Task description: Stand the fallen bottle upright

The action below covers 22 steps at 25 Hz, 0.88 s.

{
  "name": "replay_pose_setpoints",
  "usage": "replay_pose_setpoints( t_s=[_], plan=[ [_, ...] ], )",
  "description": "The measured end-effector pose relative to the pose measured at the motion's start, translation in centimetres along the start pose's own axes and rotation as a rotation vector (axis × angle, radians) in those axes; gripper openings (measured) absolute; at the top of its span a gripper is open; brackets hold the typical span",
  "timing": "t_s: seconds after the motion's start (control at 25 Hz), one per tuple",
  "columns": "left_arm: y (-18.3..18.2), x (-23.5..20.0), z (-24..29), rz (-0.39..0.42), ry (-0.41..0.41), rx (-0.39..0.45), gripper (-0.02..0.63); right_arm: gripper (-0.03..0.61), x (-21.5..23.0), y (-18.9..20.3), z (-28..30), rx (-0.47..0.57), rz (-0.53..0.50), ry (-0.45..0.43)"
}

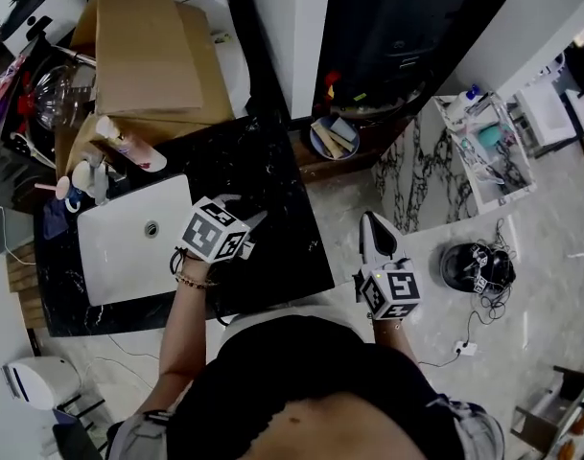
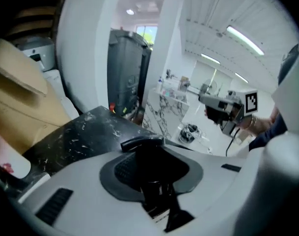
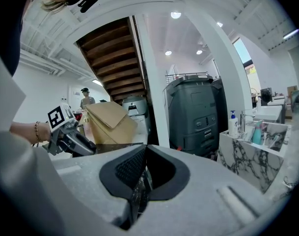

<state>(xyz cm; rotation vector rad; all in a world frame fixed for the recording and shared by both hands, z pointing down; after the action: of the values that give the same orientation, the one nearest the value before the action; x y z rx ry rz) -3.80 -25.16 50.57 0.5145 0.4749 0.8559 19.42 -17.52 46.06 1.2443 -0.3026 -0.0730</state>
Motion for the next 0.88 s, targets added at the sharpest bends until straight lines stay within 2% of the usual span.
replay_pose_setpoints(
  t_s=[0.08, 0.16, 0.28, 0.44, 0.56, 0.72, 0.88],
  plan=[
    [-0.1, -0.4, -1.6, -0.045, -0.029, 0.113, 0.089, 0.005, -0.8, -0.1, 0.5, 0.0, -0.005, -0.02],
    [0.2, -0.8, -2.3, -0.051, -0.078, 0.18, 0.089, 0.005, -1.7, -0.1, 0.9, -0.006, -0.014, -0.038],
    [0.7, -1.4, -3.1, -0.05, -0.188, 0.275, 0.089, 0.005, -3.0, -0.1, 1.6, -0.014, -0.026, -0.07],
    [1.0, -2.3, -3.9, -0.094, -0.352, 0.475, 0.089, 0.005, -3.8, 0.0, 2.5, -0.019, -0.043, -0.11],
    [1.3, -2.2, -3.9, -0.091, -0.42, 0.601, 0.089, 0.005, -4.7, -0.2, 2.8, -0.019, -0.047, -0.125],
    [2.3, -1.7, -3.6, -0.059, -0.491, 0.69, 0.089, 0.005, -5.2, 0.0, 2.8, -0.024, -0.048, -0.13],
    [3.1, -1.9, -3.6, -0.1, -0.516, 0.728, 0.089, 0.005, -5.2, 0.1, 2.6, -0.039, -0.045, -0.125]
  ],
)
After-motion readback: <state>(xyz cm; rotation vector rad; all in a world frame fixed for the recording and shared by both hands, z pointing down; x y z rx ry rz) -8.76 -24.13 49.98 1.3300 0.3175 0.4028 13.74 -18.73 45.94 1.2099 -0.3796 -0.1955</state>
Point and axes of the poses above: the fingertips, and each gripper's own axes: z forward along the fingers, x to its right, y out of its underside, the point moved 4 cm from there along -z, backward along the fingers, and after that the axes turned 3 degrees about -x, right-handed, at the moved point
